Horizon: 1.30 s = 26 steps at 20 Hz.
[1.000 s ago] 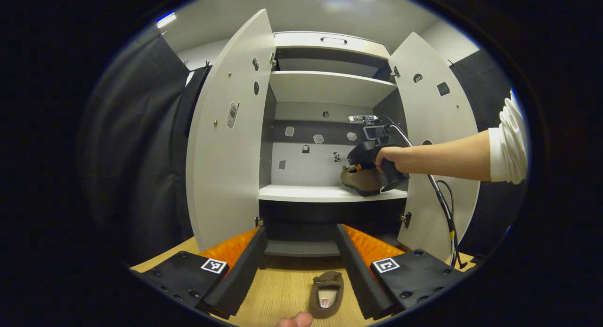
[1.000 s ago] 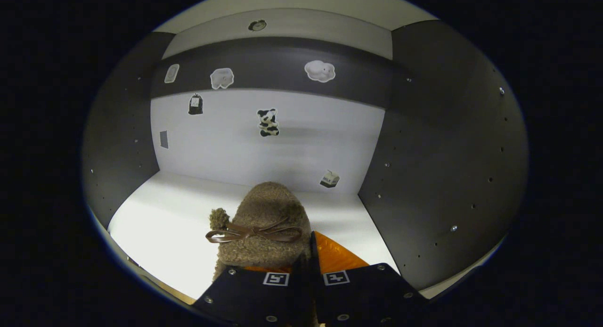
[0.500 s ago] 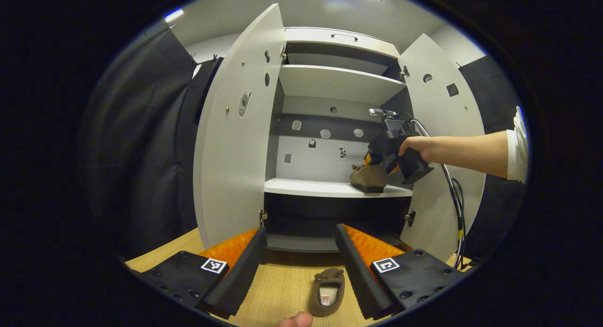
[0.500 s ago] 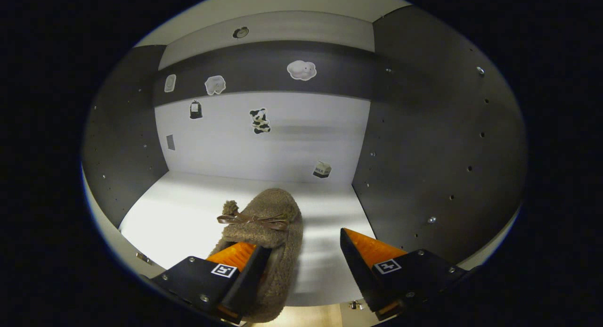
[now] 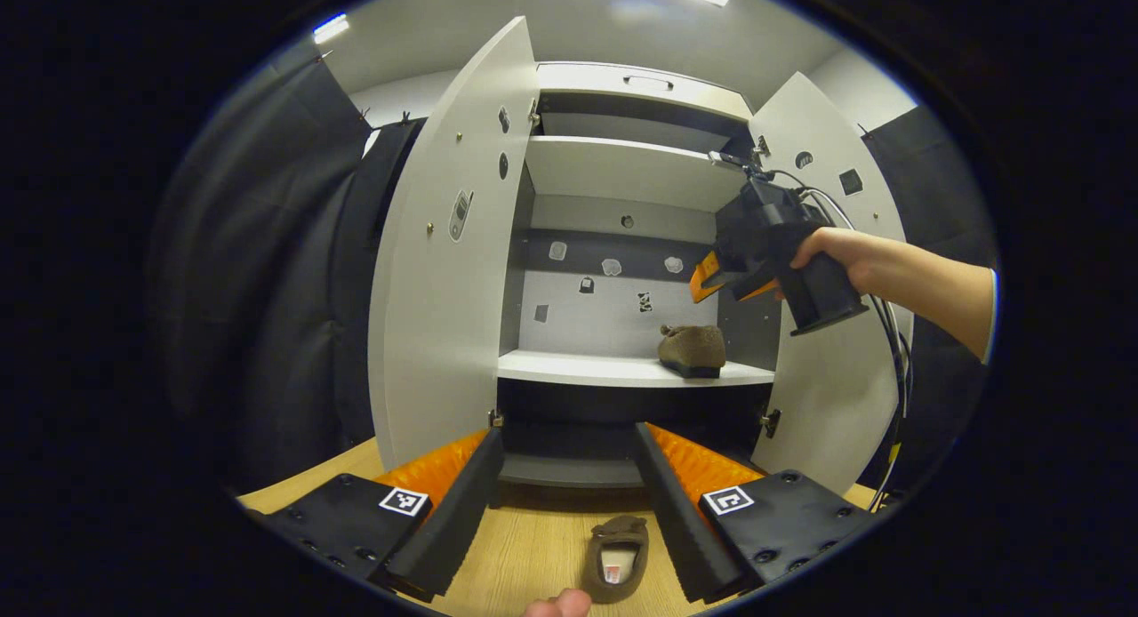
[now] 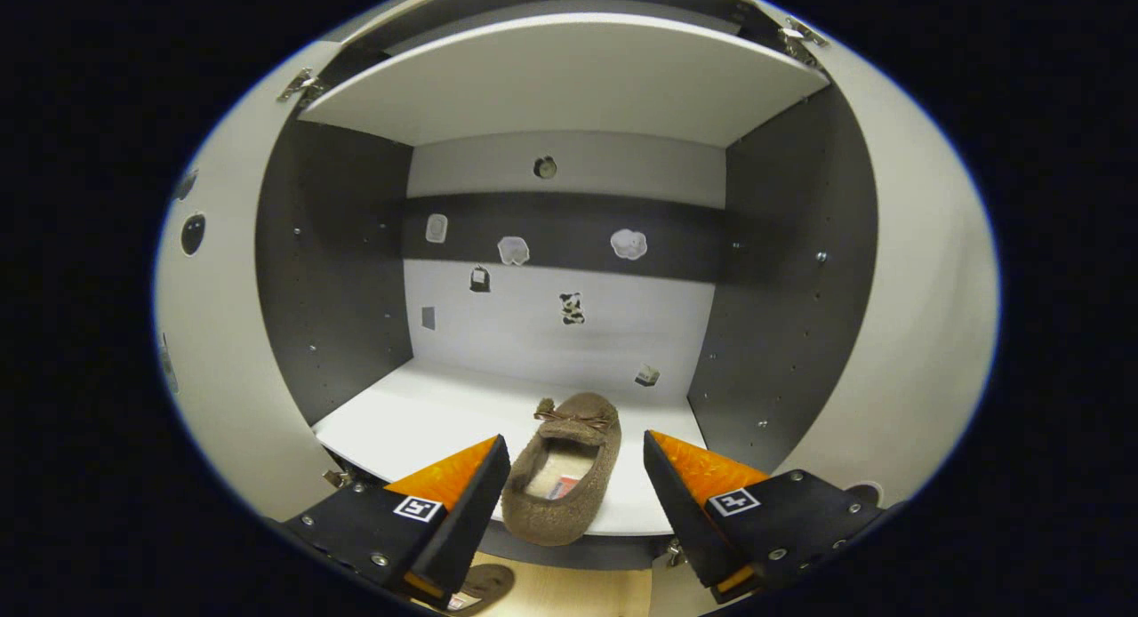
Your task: Grab one shoe with the right hand and put it into the shoe cabinet, grab the other shoe with the left hand and put it into the shoe cabinet; then close the right door with the right hand and the left door with the left hand.
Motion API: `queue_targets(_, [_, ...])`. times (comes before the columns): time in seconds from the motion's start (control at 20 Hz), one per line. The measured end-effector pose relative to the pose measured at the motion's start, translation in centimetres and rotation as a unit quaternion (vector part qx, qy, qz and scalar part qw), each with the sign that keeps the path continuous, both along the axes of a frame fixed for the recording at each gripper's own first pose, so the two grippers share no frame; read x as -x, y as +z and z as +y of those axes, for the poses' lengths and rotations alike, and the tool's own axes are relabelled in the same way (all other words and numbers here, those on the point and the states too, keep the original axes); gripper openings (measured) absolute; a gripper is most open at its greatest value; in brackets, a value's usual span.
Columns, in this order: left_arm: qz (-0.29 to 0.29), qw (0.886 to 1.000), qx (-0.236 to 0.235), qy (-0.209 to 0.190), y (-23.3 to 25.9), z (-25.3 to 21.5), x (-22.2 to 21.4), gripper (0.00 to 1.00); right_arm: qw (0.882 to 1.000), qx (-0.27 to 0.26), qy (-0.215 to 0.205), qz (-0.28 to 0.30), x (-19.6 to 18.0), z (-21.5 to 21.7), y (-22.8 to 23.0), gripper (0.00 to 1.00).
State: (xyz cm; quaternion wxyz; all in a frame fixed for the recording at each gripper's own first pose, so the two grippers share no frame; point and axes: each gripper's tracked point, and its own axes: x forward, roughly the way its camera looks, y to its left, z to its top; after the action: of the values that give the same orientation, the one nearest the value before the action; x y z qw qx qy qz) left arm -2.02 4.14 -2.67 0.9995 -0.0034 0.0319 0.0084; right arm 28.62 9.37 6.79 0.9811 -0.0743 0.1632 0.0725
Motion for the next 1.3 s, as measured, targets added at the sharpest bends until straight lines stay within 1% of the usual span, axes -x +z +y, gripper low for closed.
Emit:
queue_targets(0.05, [-0.001,1.0,0.001,0.0,0.2,0.1,0.1,0.99,1.0,-0.005,0.006,-0.009,1.6,0.3,0.8,0.93])
queue_targets(0.1, [-0.002,1.0,0.001,0.0,0.4,0.0,0.2,0.99,1.0,-0.009,0.012,-0.019,2.9,0.5,1.3,0.93])
queue_targets(0.15, [-0.002,1.0,0.001,0.002,0.6,0.1,0.3,0.96,0.999,-0.012,0.014,-0.032,4.1,0.4,1.9,0.94])
queue_targets(0.3, [0.002,1.0,0.0,0.004,0.6,0.3,0.6,0.96,0.997,-0.022,0.012,-0.07,8.2,-0.4,2.4,0.94])
queue_targets(0.35, [0.005,1.0,0.001,0.003,0.4,0.2,0.8,0.96,0.996,-0.027,0.011,-0.082,9.7,-0.7,2.3,0.94])
queue_targets(0.4, [0.009,1.0,0.002,0.001,0.3,0.0,0.8,0.99,0.995,-0.029,0.008,-0.094,11.0,-1.0,2.2,0.94])
queue_targets(0.45, [0.014,1.0,0.003,-0.002,0.0,-0.1,0.8,0.94,0.994,-0.028,0.005,-0.104,12.3,-1.6,1.9,0.94])
queue_targets(0.5, [0.016,1.0,0.003,-0.006,-0.2,-0.4,0.9,0.99,0.994,-0.026,-0.001,-0.105,13.4,-2.1,1.1,0.9])
queue_targets(0.55, [0.017,1.0,0.001,-0.008,-0.4,-0.5,0.9,0.96,0.994,-0.032,-0.004,-0.106,14.8,-2.5,0.3,0.94])
queue_targets(0.6, [0.018,1.0,-0.002,-0.008,-0.5,-0.6,0.9,0.96,0.994,-0.04,-0.007,-0.106,15.8,-2.8,-0.5,0.94])
queue_targets(0.65, [0.021,1.0,-0.005,-0.009,-0.7,-0.8,0.9,0.99,0.994,-0.047,-0.007,-0.102,16.6,-3.1,-1.4,0.94])
queue_targets(0.7, [0.026,1.0,-0.006,-0.011,-0.9,-1.1,0.9,0.96,0.994,-0.05,-0.007,-0.099,17.5,-3.4,-2.3,0.94])
queue_targets(0.75, [0.03,0.999,-0.007,-0.013,-1.2,-1.4,0.9,0.99,0.994,-0.047,-0.012,-0.1,18.0,-4.1,-3.0,0.94])
queue_targets(0.8, [0.034,0.999,-0.008,-0.015,-1.5,-1.7,0.9,0.96,0.993,-0.035,-0.024,-0.106,18.5,-5.2,-3.7,0.94])
queue_targets(0.85, [0.039,0.999,-0.011,-0.017,-1.9,-2.0,0.8,0.99,0.993,-0.02,-0.033,-0.112,19.2,-6.4,-4.3,0.94])
queue_targets(0.9, [0.044,0.999,-0.015,-0.017,-2.4,-2.2,0.9,0.99,0.993,-0.01,-0.039,-0.115,19.7,-7.1,-4.9,0.94])
queue_targets(0.95, [0.05,0.998,-0.021,-0.016,-2.8,-2.2,0.8,0.96,0.992,-0.007,-0.043,-0.115,20.3,-7.5,-5.6,0.94])
queue_targets(1.0, [0.056,0.998,-0.025,-0.015,-3.3,-2.3,0.9,0.96,0.992,-0.016,-0.04,-0.115,20.9,-7.6,-6.1,0.94])
queue_targets(1.05, [0.065,0.998,-0.021,-0.016,-4.2,-2.3,0.8,0.99,0.992,-0.027,-0.038,-0.116,21.5,-7.6,-6.6,0.94])
queue_targets(1.15, [0.103,0.994,0.003,-0.035,-6.4,-3.3,0.7,0.99,0.991,-0.032,-0.042,-0.121,22.2,-8.5,-7.5,0.94])
queue_targets(1.2, [0.124,0.991,0.013,-0.05,-7.5,-3.8,0.5,0.96,0.991,-0.026,-0.046,-0.123,22.4,-9.1,-8.0,0.94])
queue_targets(1.25, [0.142,0.988,0.015,-0.062,-8.7,-4.0,0.0,0.97,0.991,-0.023,-0.047,-0.122,22.7,-9.5,-8.2,0.94])
queue_targets(1.3, [0.159,0.985,0.007,-0.068,-9.8,-3.9,-0.6,0.96,0.991,-0.026,-0.045,-0.122,23.0,-9.6,-8.3,0.94])
